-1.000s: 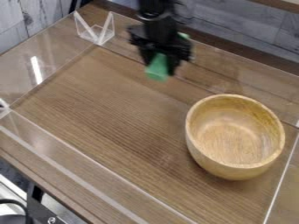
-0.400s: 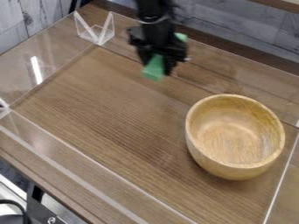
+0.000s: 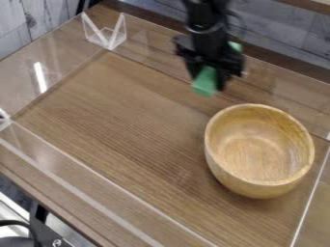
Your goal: Move green stick from inside the wooden bowl to the table next to it
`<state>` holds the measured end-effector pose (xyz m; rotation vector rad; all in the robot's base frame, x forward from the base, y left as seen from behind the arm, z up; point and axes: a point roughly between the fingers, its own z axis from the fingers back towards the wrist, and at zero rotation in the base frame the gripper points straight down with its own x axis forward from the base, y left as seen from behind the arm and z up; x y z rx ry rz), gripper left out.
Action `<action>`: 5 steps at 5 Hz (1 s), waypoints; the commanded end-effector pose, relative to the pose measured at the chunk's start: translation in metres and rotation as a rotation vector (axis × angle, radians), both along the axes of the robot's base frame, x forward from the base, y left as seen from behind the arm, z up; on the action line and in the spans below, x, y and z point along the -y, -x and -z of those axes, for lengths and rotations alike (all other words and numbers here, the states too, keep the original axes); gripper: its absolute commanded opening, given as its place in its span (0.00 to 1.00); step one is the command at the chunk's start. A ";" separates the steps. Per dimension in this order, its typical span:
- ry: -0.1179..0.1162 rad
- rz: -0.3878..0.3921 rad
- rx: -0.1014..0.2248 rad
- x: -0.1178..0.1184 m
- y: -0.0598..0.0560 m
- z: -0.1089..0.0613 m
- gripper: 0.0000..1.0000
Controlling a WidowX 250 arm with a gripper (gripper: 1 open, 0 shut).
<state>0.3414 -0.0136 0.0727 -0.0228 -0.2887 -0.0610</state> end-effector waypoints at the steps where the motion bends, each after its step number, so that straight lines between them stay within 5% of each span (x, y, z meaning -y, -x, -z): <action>1: -0.020 -0.050 0.068 -0.043 -0.012 -0.015 0.00; 2: -0.039 -0.077 0.069 -0.082 -0.011 -0.011 0.00; 3: -0.022 -0.039 0.082 -0.046 -0.016 -0.012 0.00; 5: -0.029 -0.067 0.051 -0.058 -0.014 0.002 0.00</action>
